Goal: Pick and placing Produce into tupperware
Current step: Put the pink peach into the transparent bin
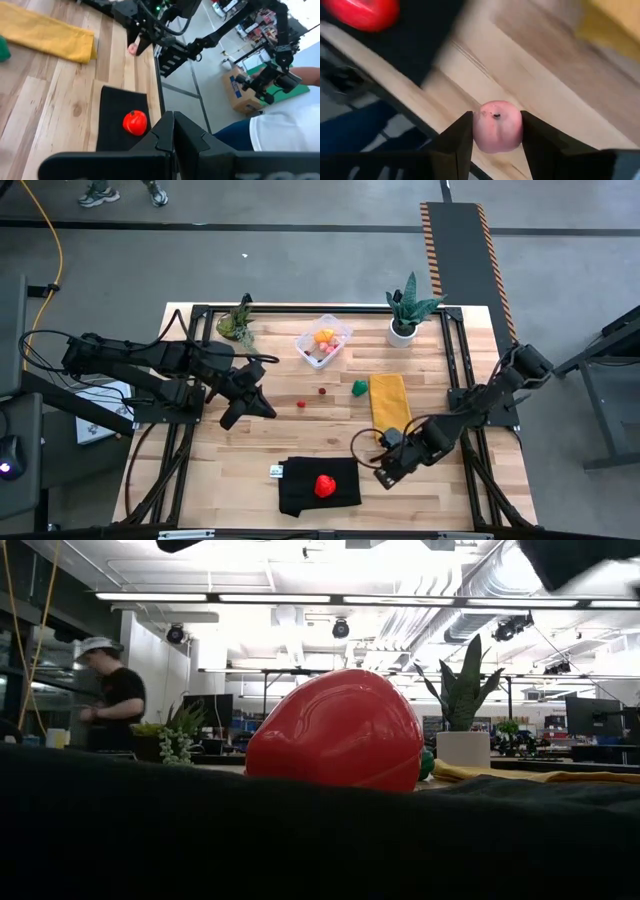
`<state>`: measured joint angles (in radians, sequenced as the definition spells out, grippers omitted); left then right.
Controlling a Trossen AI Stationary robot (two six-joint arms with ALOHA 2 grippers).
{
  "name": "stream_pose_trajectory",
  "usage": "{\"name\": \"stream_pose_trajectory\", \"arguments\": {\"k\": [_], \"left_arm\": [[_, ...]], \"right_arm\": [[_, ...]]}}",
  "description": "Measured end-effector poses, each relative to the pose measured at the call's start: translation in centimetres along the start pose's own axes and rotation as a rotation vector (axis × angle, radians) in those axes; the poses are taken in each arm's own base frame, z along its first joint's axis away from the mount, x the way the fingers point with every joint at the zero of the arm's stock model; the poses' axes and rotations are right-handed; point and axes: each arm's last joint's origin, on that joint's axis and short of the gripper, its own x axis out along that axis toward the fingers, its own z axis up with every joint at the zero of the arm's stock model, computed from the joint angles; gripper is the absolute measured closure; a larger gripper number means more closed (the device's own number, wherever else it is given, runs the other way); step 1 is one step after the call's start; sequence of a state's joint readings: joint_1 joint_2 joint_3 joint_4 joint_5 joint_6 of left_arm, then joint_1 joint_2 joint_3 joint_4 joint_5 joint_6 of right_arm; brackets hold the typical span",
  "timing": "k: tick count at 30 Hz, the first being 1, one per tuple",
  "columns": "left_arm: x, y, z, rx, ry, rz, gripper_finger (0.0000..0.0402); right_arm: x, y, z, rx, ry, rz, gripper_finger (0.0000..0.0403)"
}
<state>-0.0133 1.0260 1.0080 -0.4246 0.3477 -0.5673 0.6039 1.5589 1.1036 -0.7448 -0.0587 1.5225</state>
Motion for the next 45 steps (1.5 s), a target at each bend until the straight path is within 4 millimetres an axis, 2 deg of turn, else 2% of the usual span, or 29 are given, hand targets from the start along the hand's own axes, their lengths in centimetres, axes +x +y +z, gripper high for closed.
{"name": "stream_pose_trajectory", "arguments": {"k": [9,19,27,35,40,45], "left_arm": [[0.0,-0.2,0.3,0.012,-0.029,-0.018,0.0401],[0.0,-0.3,0.7,0.014,-0.076,-0.016,0.0401],[0.0,-0.3,0.7,0.014,-0.076,-0.015,0.0401],[0.0,-0.2,0.7,0.070,-0.099,0.025,0.0401],[-0.1,0.0,0.8,0.069,-0.138,0.089,0.0401],[-0.1,0.1,0.9,0.092,-0.155,0.129,0.0401]], "right_arm": [[-3.9,2.7,4.6,-0.209,-0.177,0.107,0.0273],[-7.3,3.0,10.6,-0.411,-0.294,0.146,0.0273],[-9.9,1.5,15.5,-0.482,-0.360,0.165,0.0273],[-12.0,-1.5,20.5,-0.478,-0.448,0.168,0.0273],[-13.0,-3.4,22.8,-0.425,-0.492,0.178,0.0273],[-14.1,-4.3,24.6,-0.409,-0.589,0.199,0.0273]]}}
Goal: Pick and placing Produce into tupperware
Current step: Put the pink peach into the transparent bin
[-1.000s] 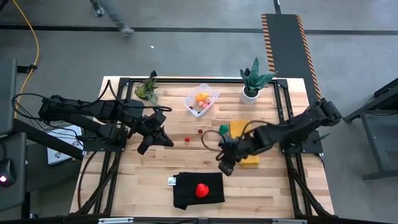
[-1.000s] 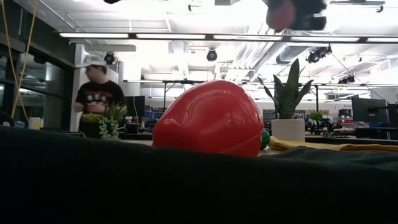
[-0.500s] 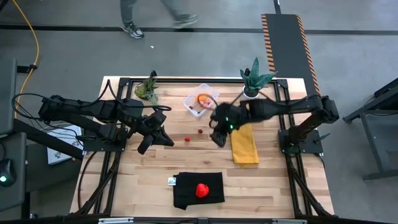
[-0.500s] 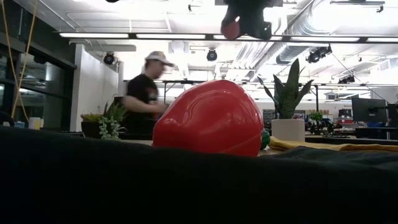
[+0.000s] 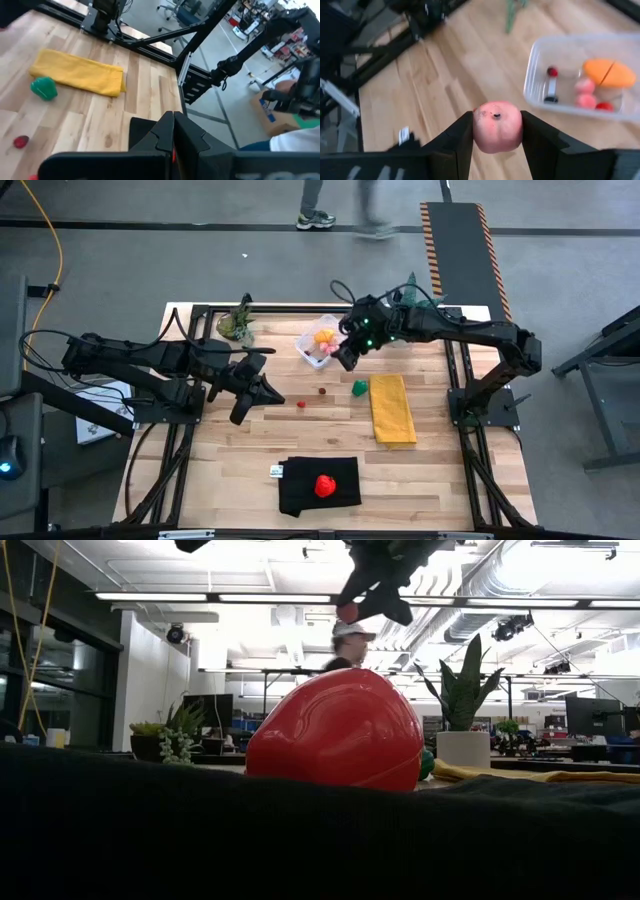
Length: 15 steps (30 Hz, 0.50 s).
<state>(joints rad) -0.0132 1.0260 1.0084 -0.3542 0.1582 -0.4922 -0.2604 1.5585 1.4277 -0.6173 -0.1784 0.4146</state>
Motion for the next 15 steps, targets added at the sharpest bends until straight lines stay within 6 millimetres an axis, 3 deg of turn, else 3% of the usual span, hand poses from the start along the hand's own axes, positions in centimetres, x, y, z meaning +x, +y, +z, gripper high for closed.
{"name": "stream_pose_trajectory", "arguments": {"k": [5,15], "left_arm": [[0.0,0.1,0.1,0.042,-0.020,0.041,0.0401],[0.0,0.3,0.2,0.037,-0.058,0.113,0.0401]], "right_arm": [[0.1,-1.6,0.9,0.005,-0.035,-0.016,0.0273],[2.7,-5.9,2.0,0.034,0.019,-0.039,0.0273]]}}
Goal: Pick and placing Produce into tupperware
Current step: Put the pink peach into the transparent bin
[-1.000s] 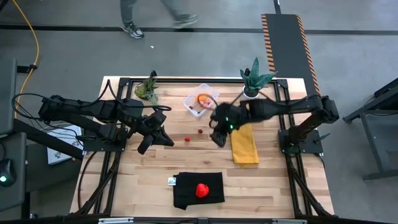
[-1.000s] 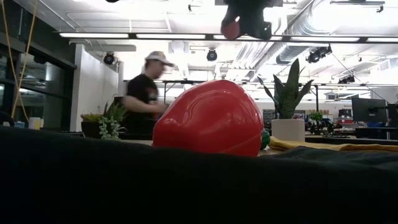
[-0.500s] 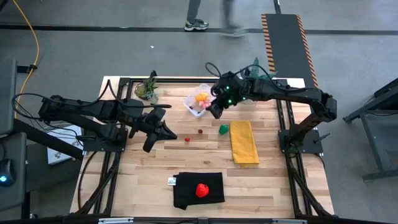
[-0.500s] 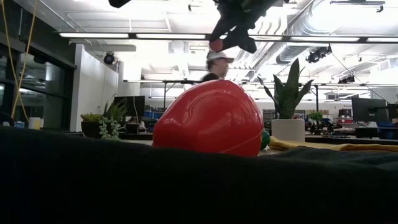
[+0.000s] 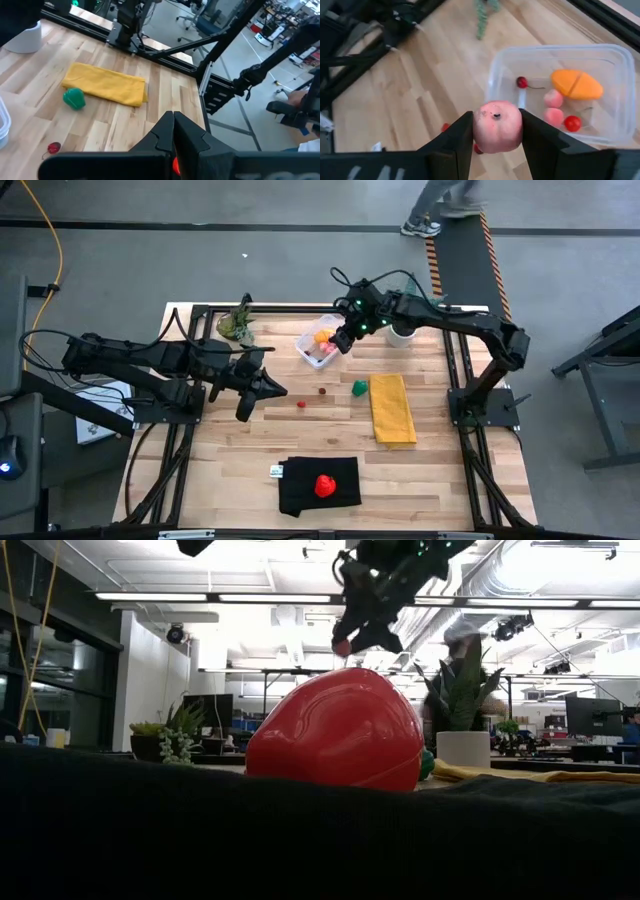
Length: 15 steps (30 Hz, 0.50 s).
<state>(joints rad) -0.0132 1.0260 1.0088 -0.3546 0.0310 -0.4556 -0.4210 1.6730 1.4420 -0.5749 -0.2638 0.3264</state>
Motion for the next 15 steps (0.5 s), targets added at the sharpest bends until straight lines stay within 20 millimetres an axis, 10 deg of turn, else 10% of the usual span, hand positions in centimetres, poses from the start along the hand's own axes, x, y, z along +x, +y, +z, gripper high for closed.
{"name": "stream_pose_trajectory", "arguments": {"k": [15], "left_arm": [[0.0,0.1,-0.2,-0.069,0.014,0.014,0.0401]], "right_arm": [[4.6,-2.2,5.1,-0.083,0.201,-0.141,0.0273]]}}
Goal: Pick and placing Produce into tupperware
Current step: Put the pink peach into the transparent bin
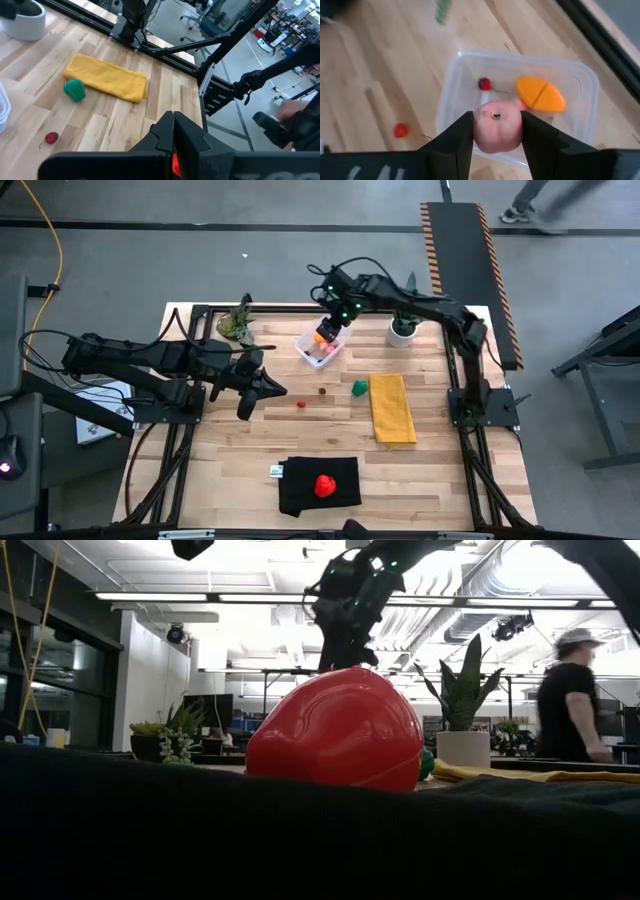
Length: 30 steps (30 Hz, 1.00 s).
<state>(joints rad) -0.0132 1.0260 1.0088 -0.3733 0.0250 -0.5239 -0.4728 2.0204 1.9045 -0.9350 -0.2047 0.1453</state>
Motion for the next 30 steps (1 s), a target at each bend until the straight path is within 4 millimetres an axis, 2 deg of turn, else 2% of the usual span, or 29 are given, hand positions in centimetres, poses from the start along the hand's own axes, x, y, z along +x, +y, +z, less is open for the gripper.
{"name": "stream_pose_trajectory", "arguments": {"k": [11,20,30], "left_arm": [[0.0,0.0,0.0,-0.001,0.005,0.002,0.0401],[0.0,0.2,-0.4,-0.003,0.039,0.023,0.0401],[0.0,0.2,-0.4,-0.005,0.042,0.024,0.0401]], "right_arm": [[3.4,-0.8,-0.2,0.011,0.104,-0.057,0.0273],[6.9,-1.5,-0.5,0.039,0.148,-0.059,0.0273],[7.4,-1.5,0.1,0.047,0.082,-0.043,0.0270]]}}
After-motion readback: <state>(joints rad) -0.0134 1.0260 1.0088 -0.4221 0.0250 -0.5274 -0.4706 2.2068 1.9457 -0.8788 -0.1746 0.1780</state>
